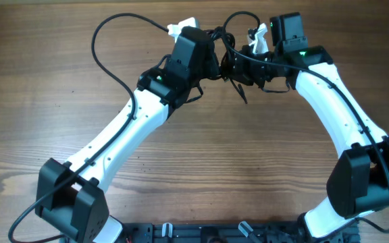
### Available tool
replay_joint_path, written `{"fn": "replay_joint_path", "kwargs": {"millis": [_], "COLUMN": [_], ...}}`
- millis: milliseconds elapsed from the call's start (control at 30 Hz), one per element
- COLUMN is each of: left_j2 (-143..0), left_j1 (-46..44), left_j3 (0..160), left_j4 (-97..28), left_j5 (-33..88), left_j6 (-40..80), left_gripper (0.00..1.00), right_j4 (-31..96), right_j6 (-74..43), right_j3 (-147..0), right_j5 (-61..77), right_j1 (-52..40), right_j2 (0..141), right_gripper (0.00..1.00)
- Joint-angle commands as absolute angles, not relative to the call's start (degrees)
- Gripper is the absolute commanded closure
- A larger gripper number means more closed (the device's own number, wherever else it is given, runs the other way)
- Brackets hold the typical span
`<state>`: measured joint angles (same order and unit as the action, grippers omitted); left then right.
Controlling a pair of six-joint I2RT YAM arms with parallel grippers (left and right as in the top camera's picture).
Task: Untangle cables
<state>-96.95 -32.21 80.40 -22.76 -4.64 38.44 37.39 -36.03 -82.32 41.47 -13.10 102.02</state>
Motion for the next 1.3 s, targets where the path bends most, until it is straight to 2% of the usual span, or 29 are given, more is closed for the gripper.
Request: {"fn": "replay_joint_path", "kwargs": {"millis": [0, 200, 400, 767, 1033, 1100, 1167, 1267], "left_j2": [-93.97, -90.24, -90.08, -90.11, -90.67, -91.02, -91.09, -91.09], "left_j1": [-28.91, -21.61, -15.94, -5.21, -3.14, -4.27, -5.28, -6.92], "left_j3": [80.9, 80.9, 80.9, 80.9, 80.9, 80.9, 80.9, 80.9], "left_j4": [-24.75, -24.6, -24.64, -24.71, -33.63, -37.52, -39.11, -39.53], "left_j5": [-1.87, 22.39, 35.51, 51.27, 51.62, 44.86, 40.1, 35.33], "left_j6": [37.89, 37.98, 38.2, 37.43, 21.67, 19.16, 18.28, 18.2], "left_gripper": [0.96, 0.96, 0.96, 0.96, 0.91, 0.83, 0.57, 0.28], "right_j4": [37.34, 37.71, 37.82, 37.82, 37.6, 37.08, 36.91, 36.88], "right_j6": [-34.46, -34.52, -33.8, -32.99, -29.8, -26.85, -25.45, -24.23], "right_j3": [-83.99, -83.99, -83.99, -83.99, -83.99, -83.99, -84.01, -84.01], "right_j5": [39.99, 32.51, 31.9, 31.97, 33.28, 35.0, 35.81, 36.1], "right_j1": [-13.63, -13.65, -13.65, -13.65, -13.65, -13.65, -13.65, -13.65], "right_j2": [102.17, 102.17, 102.17, 102.17, 102.17, 102.17, 102.1, 102.1], "right_gripper": [0.96, 0.96, 0.96, 0.96, 0.96, 0.96, 0.96, 0.96]}}
